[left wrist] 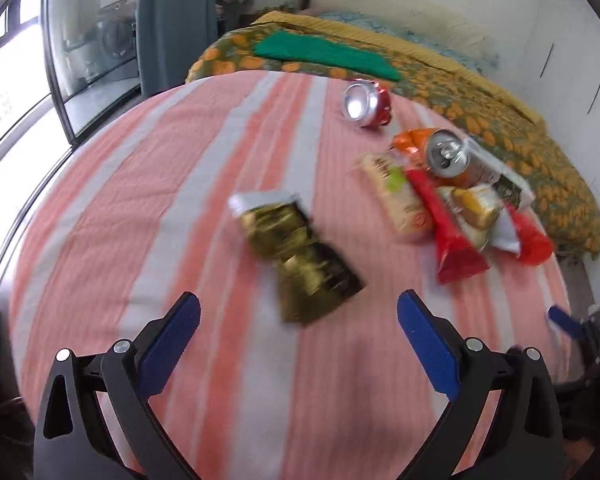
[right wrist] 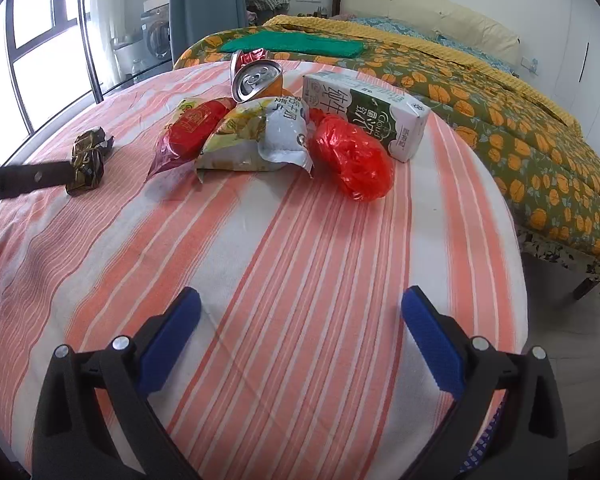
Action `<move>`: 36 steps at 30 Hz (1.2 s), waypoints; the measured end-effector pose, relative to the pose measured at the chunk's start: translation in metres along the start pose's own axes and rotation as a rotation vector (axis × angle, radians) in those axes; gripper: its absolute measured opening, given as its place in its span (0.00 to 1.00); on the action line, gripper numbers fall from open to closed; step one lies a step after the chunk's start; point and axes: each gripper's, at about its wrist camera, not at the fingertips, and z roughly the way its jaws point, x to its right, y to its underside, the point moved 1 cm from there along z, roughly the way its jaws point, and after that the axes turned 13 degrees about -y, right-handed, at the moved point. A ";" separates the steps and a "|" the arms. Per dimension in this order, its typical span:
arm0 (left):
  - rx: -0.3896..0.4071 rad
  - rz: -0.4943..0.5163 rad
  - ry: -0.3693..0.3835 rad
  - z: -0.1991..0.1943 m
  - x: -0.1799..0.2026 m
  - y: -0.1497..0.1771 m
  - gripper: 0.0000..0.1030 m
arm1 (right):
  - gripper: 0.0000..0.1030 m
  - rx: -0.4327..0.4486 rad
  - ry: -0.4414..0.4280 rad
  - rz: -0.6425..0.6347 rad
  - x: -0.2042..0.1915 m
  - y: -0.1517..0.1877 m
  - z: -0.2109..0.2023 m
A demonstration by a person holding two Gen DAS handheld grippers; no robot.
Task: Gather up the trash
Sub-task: 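Close the left tool on the gold foil wrapper, then grasp the red plastic bag with right tool while left tool holds the gold wrapper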
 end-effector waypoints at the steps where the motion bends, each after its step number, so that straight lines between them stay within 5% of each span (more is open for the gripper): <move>1: 0.003 -0.004 -0.010 0.004 0.004 -0.005 0.95 | 0.94 -0.001 -0.004 0.005 0.001 0.000 0.000; 7: -0.064 -0.061 -0.078 0.039 0.008 -0.020 0.94 | 0.94 -0.005 -0.014 0.021 0.003 0.000 0.000; 9: -0.052 -0.027 -0.086 0.037 0.007 -0.018 0.82 | 0.94 -0.004 -0.012 0.022 0.003 0.000 0.000; 11: -0.029 0.032 -0.083 0.033 0.008 -0.015 0.45 | 0.94 -0.004 -0.013 0.023 0.003 0.000 0.000; 14: -0.034 0.073 -0.026 0.022 0.005 -0.007 0.40 | 0.94 -0.004 -0.015 0.026 0.003 0.000 0.000; 20: -0.050 0.209 0.132 -0.014 0.017 0.028 0.43 | 0.94 -0.005 -0.019 0.033 0.004 0.000 -0.001; 22: -0.041 0.229 0.127 -0.017 0.024 0.037 0.47 | 0.94 -0.005 -0.020 0.035 0.005 0.000 -0.001; 25: -0.027 0.225 0.092 -0.013 0.029 0.045 0.66 | 0.94 -0.001 -0.021 0.049 0.007 0.001 -0.002; 30: 0.024 0.225 0.054 -0.010 0.033 0.049 0.72 | 0.94 0.033 -0.119 0.107 0.021 0.002 -0.011; 36: 0.019 0.258 0.058 -0.008 0.038 0.050 0.84 | 0.94 0.048 -0.122 0.107 0.051 -0.037 -0.024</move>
